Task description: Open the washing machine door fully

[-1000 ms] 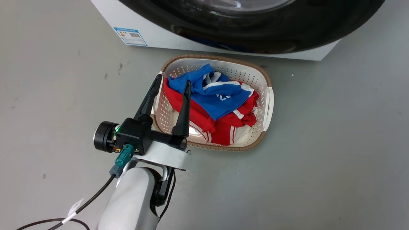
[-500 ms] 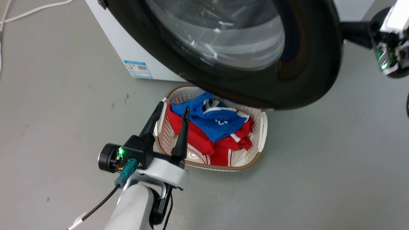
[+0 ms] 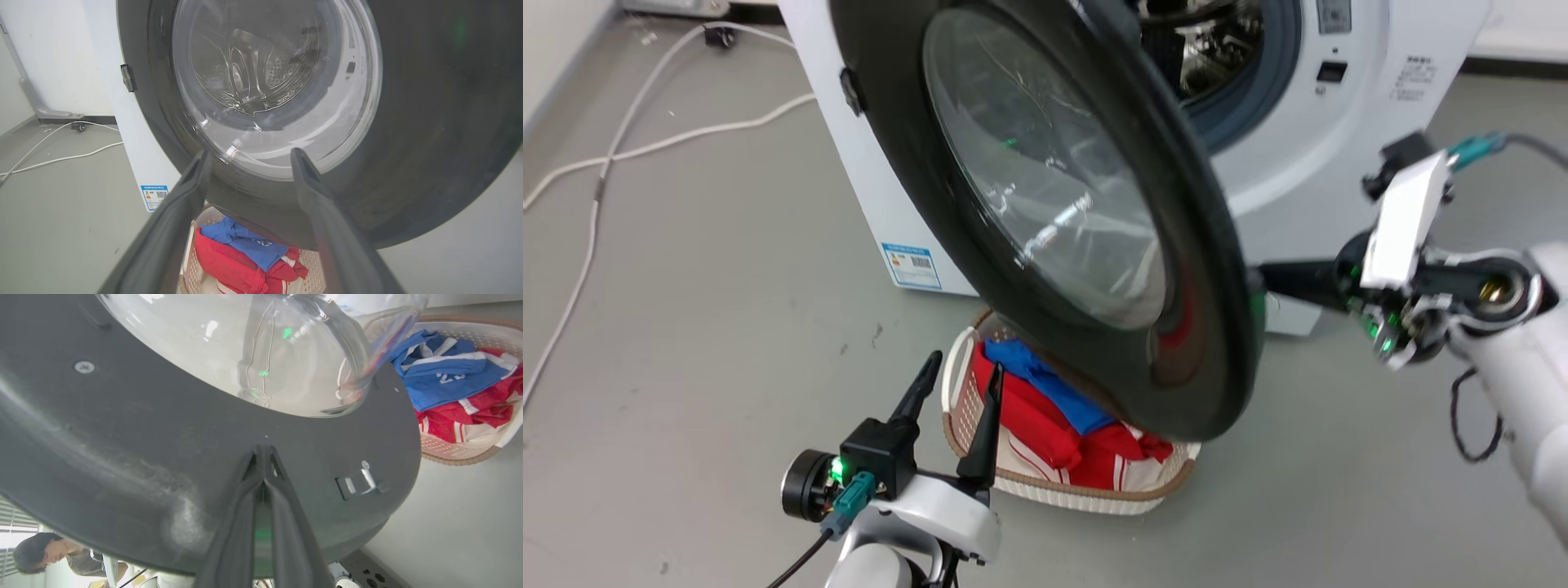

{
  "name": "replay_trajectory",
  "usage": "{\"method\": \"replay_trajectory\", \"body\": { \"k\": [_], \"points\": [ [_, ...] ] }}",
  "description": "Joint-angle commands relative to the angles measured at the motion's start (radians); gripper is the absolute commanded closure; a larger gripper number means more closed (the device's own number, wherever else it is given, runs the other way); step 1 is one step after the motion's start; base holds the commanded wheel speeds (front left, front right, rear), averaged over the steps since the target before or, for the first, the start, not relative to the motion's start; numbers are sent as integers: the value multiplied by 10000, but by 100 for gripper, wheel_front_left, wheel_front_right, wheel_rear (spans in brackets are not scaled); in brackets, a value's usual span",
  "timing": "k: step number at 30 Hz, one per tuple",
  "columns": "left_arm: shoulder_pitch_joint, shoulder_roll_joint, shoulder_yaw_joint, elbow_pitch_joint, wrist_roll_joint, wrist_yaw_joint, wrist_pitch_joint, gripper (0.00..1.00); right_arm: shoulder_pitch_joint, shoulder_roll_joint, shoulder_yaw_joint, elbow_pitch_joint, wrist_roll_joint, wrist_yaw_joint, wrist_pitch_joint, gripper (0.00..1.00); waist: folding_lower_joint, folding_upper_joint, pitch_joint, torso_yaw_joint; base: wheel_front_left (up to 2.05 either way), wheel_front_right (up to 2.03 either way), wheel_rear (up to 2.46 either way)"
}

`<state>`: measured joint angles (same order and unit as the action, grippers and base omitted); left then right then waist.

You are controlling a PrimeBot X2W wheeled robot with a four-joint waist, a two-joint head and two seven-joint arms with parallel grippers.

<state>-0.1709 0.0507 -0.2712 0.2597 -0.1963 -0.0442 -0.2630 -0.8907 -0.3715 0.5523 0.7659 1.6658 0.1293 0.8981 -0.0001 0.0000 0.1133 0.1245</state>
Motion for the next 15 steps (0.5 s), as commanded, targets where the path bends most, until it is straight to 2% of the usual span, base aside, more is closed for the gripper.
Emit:
{"method": "replay_trajectory", "body": {
  "k": [1,15],
  "points": [
    [99,2,-2,39,-7,-44,-25,0,310,128,78,-157,113,26,11,100,1,0,-237,147,0,0,0],
    [366,81,46,114,37,-70,-25,0,1809,446,548,-1365,526,26,-429,100,1,0,-748,427,0,0,0]
  ]
}}
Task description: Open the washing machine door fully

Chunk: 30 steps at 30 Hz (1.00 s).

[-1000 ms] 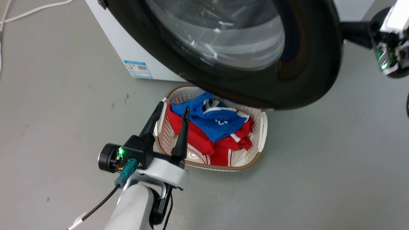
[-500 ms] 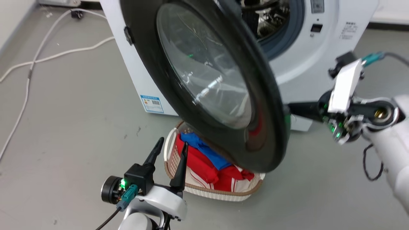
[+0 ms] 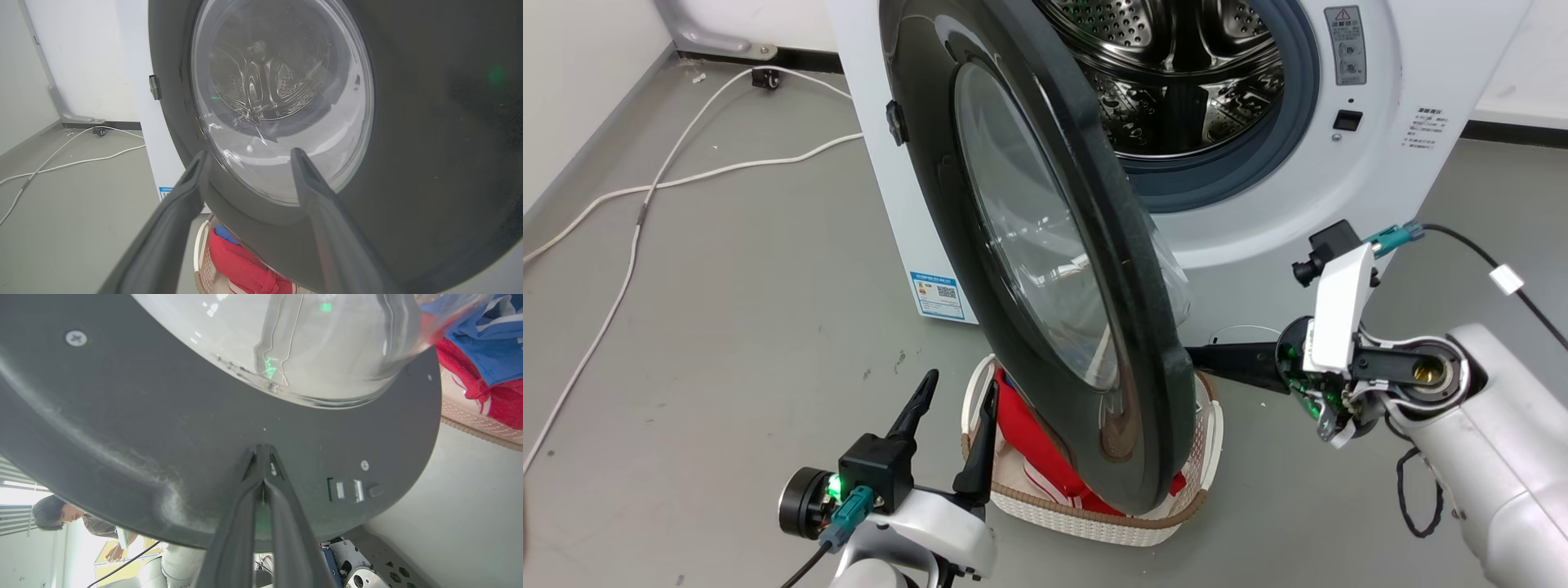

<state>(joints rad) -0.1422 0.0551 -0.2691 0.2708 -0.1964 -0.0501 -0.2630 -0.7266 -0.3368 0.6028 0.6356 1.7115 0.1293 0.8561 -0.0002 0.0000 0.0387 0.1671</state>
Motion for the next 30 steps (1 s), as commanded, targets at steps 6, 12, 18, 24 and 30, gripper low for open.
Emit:
{"method": "replay_trajectory", "body": {
  "k": [6,12,18,24,30],
  "points": [
    [152,95,83,-15,50,43,-25,0,534,62,-85,-360,285,26,-668,100,2,0,-118,-105,0,0,0],
    [287,144,159,40,-47,88,-25,0,1325,-184,-573,-787,652,26,-1715,100,2,0,-392,-376,0,0,0],
    [387,215,275,-34,-85,154,-25,0,2399,-427,-951,-1433,943,26,-2656,100,2,0,-494,-756,0,0,0],
    [538,307,487,-136,-183,297,-25,0,3956,-746,-1285,-2360,1247,26,-3691,100,2,0,-582,-1187,0,0,0],
    [702,423,566,-230,-186,335,-25,0,5455,-1088,-1868,-3548,1027,26,-5392,0,2,0,-655,-1513,0,0,0]
  ]
}}
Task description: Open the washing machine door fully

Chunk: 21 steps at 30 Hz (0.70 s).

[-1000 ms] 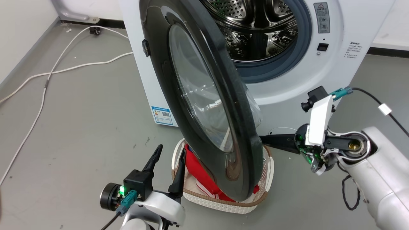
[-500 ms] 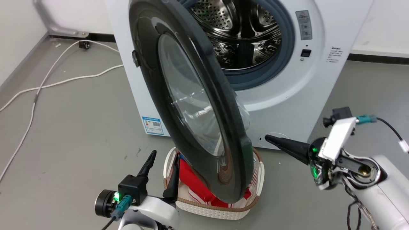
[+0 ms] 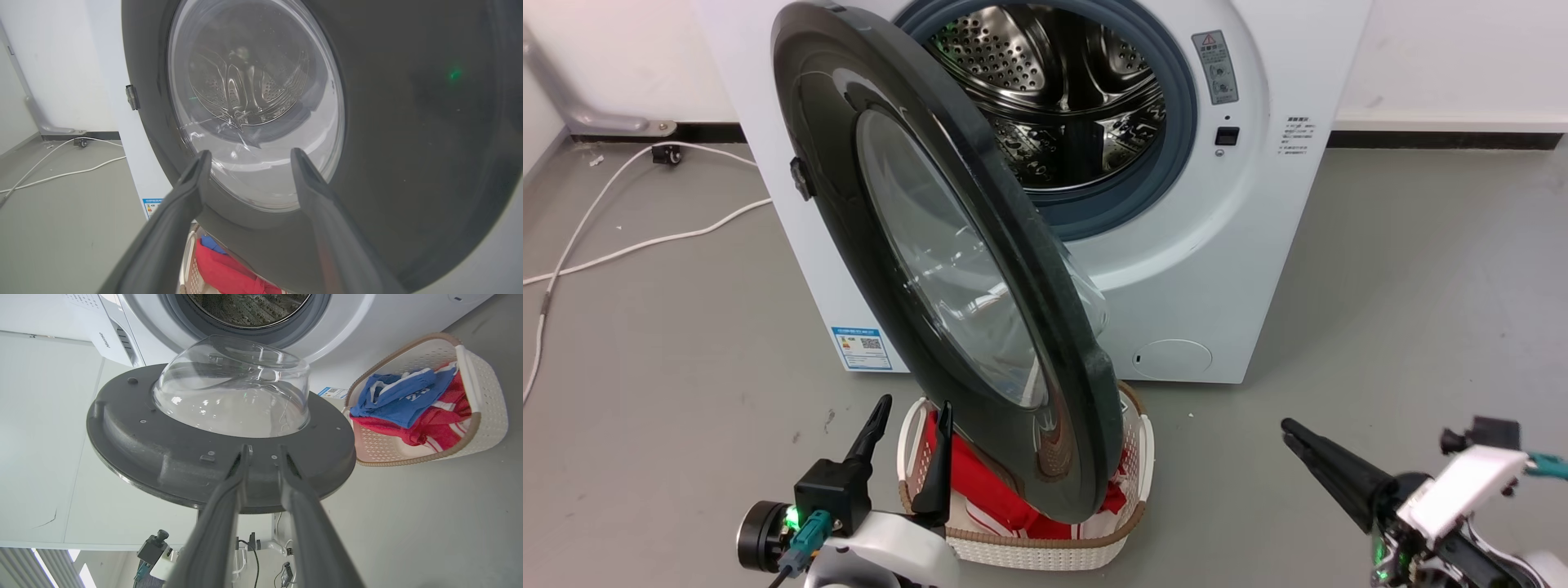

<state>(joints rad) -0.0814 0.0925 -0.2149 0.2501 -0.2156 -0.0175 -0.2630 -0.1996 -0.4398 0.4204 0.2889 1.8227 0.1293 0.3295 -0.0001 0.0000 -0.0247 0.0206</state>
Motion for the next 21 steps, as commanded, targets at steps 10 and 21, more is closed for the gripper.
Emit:
{"method": "replay_trajectory", "body": {
  "k": [10,21],
  "points": [
    [220,129,16,-30,-68,60,-25,0,1688,-654,-191,-567,-2856,26,-3774,0,1,0,-105,-229,0,0,0],
    [393,229,57,-33,-159,107,-25,0,1789,205,-3065,106,-10626,26,-5937,0,1,0,-334,-363,0,0,0]
  ]
}}
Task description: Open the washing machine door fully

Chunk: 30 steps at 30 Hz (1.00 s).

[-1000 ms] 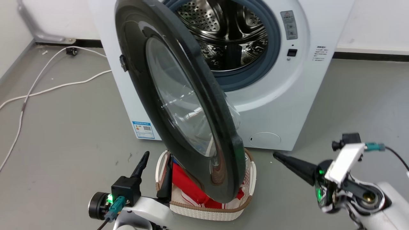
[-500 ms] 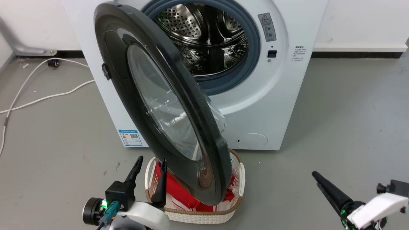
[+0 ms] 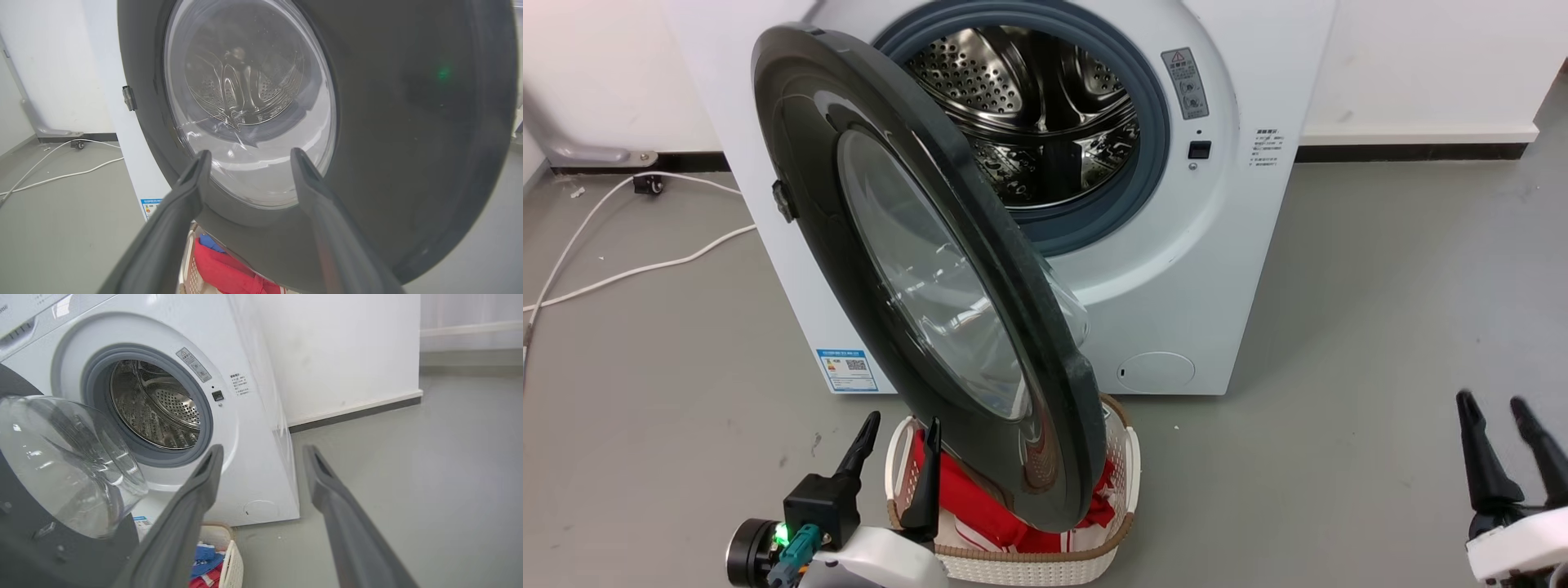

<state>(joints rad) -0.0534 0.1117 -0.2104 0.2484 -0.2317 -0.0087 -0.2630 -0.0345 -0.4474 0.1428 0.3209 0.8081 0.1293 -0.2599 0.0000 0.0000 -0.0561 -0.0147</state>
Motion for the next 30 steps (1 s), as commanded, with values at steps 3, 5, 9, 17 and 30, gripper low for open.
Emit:
{"method": "replay_trajectory", "body": {
  "k": [3,5,9,17,30],
  "points": [
    [141,85,-7,-15,-3,41,-25,0,650,1277,-1507,-1169,-2956,26,3,0,0,0,-68,-19,0,0,0],
    [160,119,-30,-17,-7,57,-13,0,962,1892,-1969,-1973,-4233,24,367,0,0,0,-93,-18,0,0,0],
    [205,173,-62,-30,-31,77,22,0,1776,2873,-2199,-3348,-5968,15,1291,0,0,0,-137,-12,0,0,0],
    [276,258,-90,-20,-37,189,35,0,2648,3570,-2065,-4424,-6848,15,2022,0,0,0,-170,-10,0,0,0],
    [80,351,-126,-162,-189,277,105,100,2459,3736,-1883,-4550,-6983,15,2143,0,0,0,-15,12,0,0,0]
  ]
}}
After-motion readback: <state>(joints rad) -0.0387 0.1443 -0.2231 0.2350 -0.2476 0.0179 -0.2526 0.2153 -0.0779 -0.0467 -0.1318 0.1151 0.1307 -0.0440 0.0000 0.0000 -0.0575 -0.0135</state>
